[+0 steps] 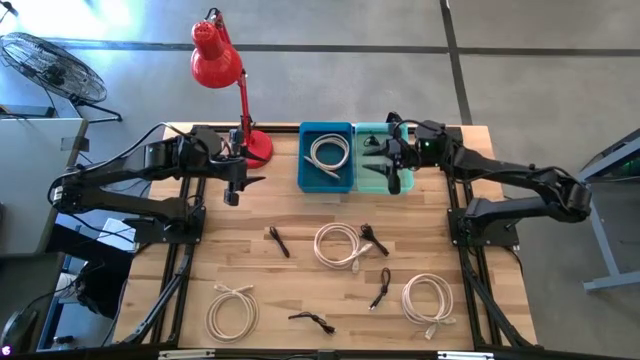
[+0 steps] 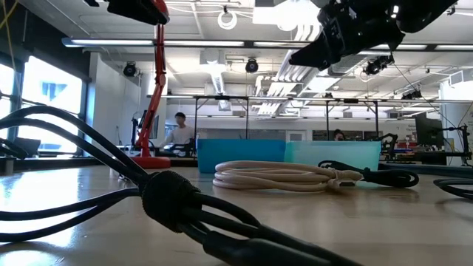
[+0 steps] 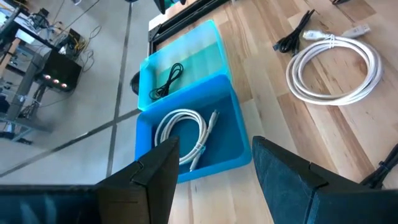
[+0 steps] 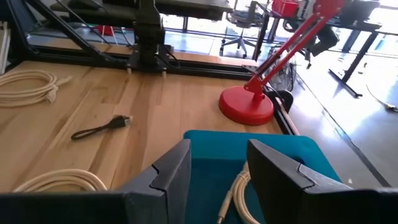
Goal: Pick & Place USB Port
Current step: Put the black charger cable into the green bin
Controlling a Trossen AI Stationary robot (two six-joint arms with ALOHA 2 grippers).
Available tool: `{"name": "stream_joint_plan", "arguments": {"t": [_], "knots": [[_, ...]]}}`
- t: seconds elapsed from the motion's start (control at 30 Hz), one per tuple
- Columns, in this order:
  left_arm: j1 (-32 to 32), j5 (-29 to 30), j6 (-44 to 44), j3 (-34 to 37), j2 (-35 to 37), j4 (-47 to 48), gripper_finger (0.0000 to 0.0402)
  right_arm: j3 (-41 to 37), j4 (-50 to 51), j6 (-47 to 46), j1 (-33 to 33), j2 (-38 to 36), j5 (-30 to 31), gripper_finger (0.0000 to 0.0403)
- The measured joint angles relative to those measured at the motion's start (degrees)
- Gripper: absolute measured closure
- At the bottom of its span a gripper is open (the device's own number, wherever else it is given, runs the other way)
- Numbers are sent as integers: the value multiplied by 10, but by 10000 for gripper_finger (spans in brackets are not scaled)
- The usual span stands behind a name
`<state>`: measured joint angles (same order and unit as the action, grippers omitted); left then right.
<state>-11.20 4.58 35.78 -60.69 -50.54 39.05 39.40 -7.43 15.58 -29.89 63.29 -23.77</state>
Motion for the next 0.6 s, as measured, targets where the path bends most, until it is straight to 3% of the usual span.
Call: {"name": "stream_joint_plan", "arguments": {"t": [0.6], "knots": [[0, 0, 0, 0, 0, 1, 204, 0, 12, 0, 0, 0, 0, 254]]}}
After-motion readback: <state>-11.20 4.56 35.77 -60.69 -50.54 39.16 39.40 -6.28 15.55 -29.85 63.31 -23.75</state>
